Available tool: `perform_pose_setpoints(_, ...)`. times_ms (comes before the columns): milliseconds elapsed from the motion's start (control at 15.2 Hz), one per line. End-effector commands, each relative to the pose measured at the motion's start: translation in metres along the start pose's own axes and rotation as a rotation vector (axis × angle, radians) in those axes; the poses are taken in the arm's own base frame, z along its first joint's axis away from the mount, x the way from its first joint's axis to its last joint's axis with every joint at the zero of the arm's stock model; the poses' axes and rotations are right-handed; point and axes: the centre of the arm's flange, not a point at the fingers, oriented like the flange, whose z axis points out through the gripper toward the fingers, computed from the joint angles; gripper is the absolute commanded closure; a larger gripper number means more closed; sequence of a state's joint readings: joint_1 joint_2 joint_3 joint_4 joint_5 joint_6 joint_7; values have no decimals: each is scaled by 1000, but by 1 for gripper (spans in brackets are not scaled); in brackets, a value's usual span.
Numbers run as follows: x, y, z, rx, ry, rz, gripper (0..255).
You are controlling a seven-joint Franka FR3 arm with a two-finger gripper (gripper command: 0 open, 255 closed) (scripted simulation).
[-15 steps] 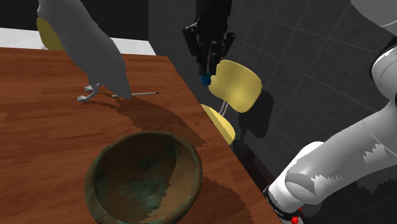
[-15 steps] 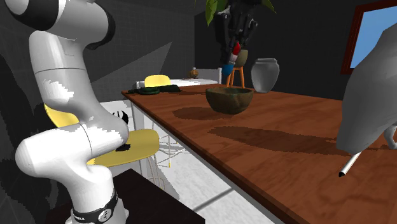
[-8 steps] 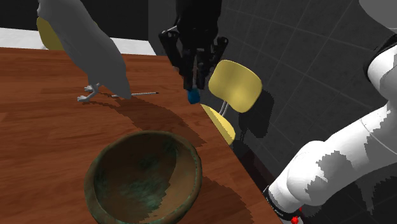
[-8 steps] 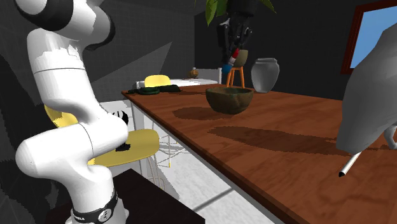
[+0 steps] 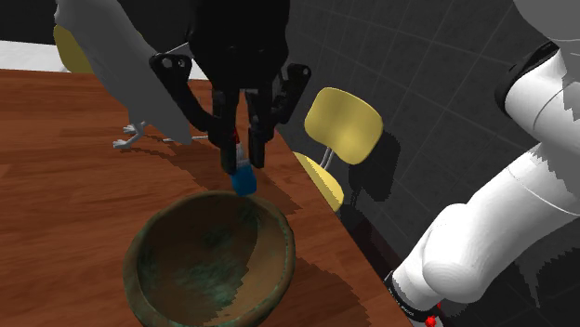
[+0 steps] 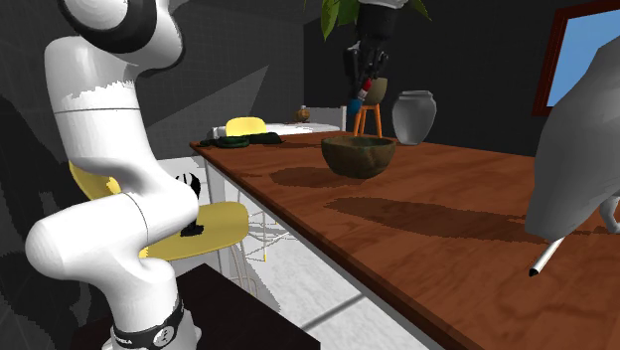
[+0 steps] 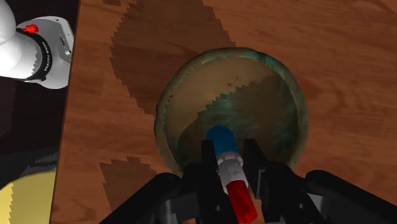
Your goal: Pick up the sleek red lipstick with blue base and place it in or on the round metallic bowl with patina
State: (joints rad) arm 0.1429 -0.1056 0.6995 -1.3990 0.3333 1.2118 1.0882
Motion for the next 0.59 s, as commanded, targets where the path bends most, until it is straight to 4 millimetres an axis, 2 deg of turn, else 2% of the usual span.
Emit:
perform_pose_setpoints(0,-16,-25,5,1,-1,3,255)
perform_pose_setpoints(528,-4,-24,46,1,-1,3,255)
